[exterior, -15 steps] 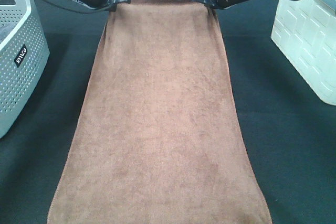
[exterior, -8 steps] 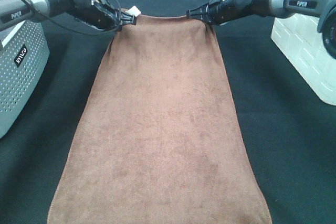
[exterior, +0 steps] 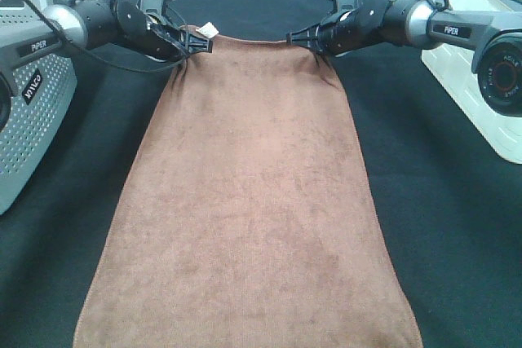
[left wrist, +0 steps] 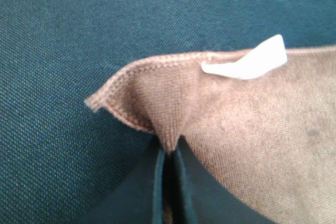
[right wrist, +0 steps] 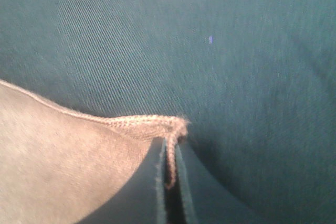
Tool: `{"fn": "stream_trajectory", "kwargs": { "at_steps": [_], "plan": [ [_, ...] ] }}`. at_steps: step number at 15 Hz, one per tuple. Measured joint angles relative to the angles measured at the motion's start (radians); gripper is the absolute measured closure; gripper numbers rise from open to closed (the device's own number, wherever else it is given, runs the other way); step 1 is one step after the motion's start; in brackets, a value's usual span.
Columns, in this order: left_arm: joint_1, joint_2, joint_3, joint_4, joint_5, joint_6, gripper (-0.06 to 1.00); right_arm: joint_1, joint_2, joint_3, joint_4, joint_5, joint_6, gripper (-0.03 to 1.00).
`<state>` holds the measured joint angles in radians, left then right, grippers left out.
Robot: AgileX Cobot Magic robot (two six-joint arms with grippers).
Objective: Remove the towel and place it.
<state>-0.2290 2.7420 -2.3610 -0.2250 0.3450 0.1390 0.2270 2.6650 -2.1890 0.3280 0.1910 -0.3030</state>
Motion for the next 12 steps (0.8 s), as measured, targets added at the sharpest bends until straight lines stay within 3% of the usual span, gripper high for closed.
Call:
{"fn": "stream_trajectory", "kwargs": {
  "at_steps": [4,5,7,9,12],
  "plan": [
    [0.0,0.008,0.0,0.0,-0.023,0.0,0.86,-0.016,0.003,0.0,0.014,0.0,0.0,0.9],
    [0.0,0.008,0.0,0.0,-0.024,0.0,0.78,-0.017,0.009,-0.001,0.017,-0.003,0.0,0.83],
    [0.0,0.008,0.0,0.009,-0.025,0.0,0.54,-0.017,0.033,-0.007,0.02,-0.009,0.0,0.55],
    [0.0,0.008,0.0,0.029,-0.025,0.0,0.4,-0.017,0.036,-0.008,0.02,-0.017,0.0,0.35],
    [0.0,0.008,0.0,0.031,-0.019,0.0,0.32,-0.017,0.033,-0.009,0.002,-0.001,-0.001,0.23]
  ]
}}
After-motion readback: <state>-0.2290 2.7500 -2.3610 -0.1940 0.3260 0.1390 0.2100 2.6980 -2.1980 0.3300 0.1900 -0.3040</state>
